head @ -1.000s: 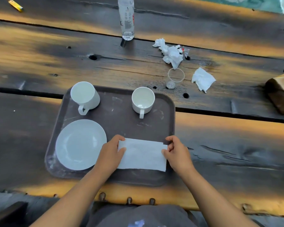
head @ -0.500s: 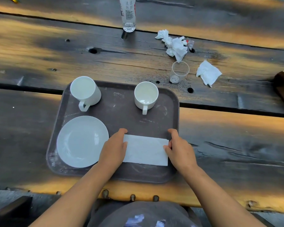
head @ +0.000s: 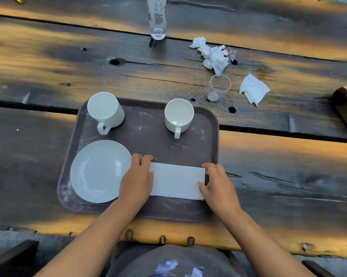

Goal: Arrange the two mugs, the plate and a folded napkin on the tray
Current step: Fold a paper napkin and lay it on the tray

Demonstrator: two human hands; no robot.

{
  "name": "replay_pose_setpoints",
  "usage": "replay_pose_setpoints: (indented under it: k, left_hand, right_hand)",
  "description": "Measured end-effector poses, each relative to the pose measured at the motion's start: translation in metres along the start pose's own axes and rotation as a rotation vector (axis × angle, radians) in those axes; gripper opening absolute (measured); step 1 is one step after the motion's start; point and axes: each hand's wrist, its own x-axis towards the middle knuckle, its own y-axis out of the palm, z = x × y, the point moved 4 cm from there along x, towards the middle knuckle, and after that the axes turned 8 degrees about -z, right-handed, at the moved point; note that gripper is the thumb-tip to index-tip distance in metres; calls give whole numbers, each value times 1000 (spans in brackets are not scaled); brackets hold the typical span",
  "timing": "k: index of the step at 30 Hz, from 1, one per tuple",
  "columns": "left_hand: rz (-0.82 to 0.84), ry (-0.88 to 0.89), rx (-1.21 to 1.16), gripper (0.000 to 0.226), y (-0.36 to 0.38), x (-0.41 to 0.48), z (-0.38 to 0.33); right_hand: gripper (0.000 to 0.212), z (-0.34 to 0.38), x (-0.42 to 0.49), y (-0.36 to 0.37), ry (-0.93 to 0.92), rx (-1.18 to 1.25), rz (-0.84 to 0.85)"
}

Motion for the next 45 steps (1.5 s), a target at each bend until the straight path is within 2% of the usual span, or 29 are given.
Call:
replay_pose_setpoints:
  k: [3, 7, 10, 13, 18, 27, 33, 40, 45]
  left_hand:
    - [-2, 32, -4, 35, -4, -5, 0]
    - [58, 212, -41, 33, -2, -20, -11]
    - [83, 348, 0, 39, 6, -34, -22]
    - [95, 408, 72, 41, 13, -43, -24]
    - [103, 426, 135, 42, 21, -48, -16]
    - [156, 405, 120, 46, 23, -41, -15]
    - [158, 338, 132, 49, 34, -46, -10]
    - [235, 246, 120, 56, 35, -58, -8]
    - [276, 200, 82, 47, 14, -49, -17]
  right_hand:
    - [40, 14, -12, 4, -112, -41, 70]
    - [33, 34, -32, 18, -295, -117, 146]
    - [37, 41, -43, 31, -357, -208, 207]
    - [48, 41, -47, 39, -357, -334, 223]
    - [57, 39, -50, 43, -330, -360, 220]
    - [44, 33, -40, 33, -294, -236, 211]
    - [41, 30, -35, 28, -329, -220, 221]
    - [36, 32, -36, 27, -324, -220, 274]
    - [28, 42, -29, 16, -294, -238, 294]
